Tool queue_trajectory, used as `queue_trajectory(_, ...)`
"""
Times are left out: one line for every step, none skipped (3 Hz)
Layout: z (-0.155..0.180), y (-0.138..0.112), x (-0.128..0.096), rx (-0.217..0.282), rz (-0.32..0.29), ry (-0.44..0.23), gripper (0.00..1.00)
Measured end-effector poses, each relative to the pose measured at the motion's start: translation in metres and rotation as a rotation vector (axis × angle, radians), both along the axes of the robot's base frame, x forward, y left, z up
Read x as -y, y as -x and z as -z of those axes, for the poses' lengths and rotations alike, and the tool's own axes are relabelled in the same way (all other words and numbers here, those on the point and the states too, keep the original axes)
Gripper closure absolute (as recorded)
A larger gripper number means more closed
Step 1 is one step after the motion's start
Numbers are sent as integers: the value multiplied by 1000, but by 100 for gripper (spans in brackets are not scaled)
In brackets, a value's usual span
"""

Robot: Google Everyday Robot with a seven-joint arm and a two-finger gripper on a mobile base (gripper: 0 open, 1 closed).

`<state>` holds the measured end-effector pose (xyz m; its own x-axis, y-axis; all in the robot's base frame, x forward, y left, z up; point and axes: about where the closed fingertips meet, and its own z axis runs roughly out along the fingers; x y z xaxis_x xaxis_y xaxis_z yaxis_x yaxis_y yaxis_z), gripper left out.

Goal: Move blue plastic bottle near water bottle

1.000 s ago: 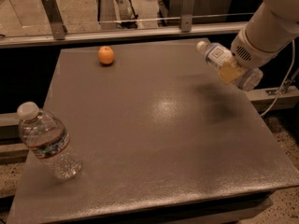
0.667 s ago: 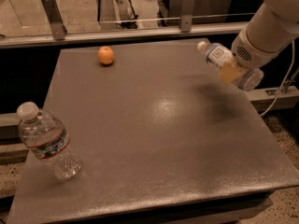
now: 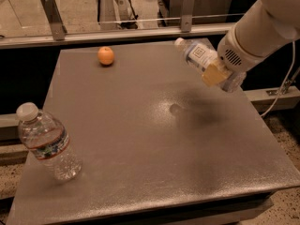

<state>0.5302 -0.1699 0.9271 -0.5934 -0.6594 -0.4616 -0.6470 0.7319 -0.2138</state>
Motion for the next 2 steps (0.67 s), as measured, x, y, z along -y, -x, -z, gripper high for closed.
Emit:
queue_trajectory(-2, 34, -51, -2, -154, -73, 100)
queue_trajectory(8, 70, -100, -85, -316, -176, 100)
